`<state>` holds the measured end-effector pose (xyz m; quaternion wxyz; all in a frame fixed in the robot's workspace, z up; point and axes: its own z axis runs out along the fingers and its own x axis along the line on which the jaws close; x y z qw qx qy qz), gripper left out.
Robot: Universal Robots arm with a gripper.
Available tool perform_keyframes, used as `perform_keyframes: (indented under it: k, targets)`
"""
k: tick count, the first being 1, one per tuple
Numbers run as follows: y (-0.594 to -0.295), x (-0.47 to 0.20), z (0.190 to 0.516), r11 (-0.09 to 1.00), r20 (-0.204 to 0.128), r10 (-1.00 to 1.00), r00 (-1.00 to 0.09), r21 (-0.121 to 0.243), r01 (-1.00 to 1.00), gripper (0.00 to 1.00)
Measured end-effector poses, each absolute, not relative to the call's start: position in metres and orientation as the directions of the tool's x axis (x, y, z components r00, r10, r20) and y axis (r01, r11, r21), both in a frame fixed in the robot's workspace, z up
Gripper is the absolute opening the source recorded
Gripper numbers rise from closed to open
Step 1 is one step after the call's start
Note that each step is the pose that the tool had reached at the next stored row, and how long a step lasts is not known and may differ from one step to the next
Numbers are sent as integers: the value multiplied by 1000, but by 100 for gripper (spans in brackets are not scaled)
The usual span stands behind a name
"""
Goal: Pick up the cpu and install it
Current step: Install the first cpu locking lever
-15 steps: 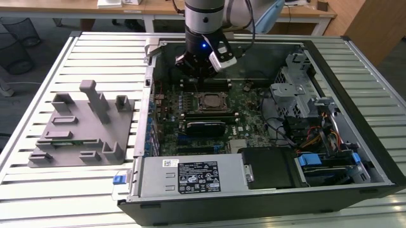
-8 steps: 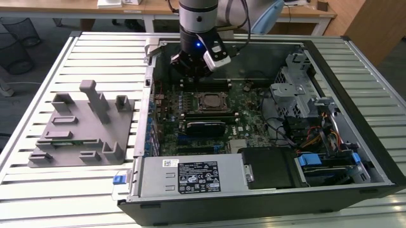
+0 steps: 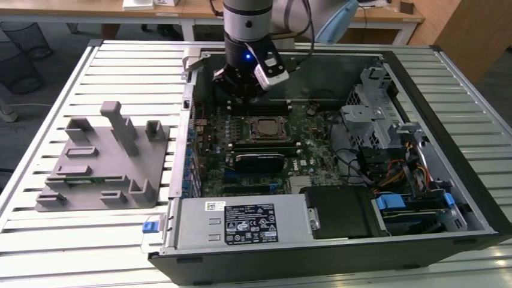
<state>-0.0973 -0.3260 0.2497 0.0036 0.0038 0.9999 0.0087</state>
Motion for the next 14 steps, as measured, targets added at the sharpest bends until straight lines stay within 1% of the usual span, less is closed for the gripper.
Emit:
perform_keyframes:
  k: [9,14]
  targets:
    - [-325,-110,250,1000,-8,8,-1000,18,7,11]
    - [-317,-111,250,1000,-8,8,-1000,17,8,11]
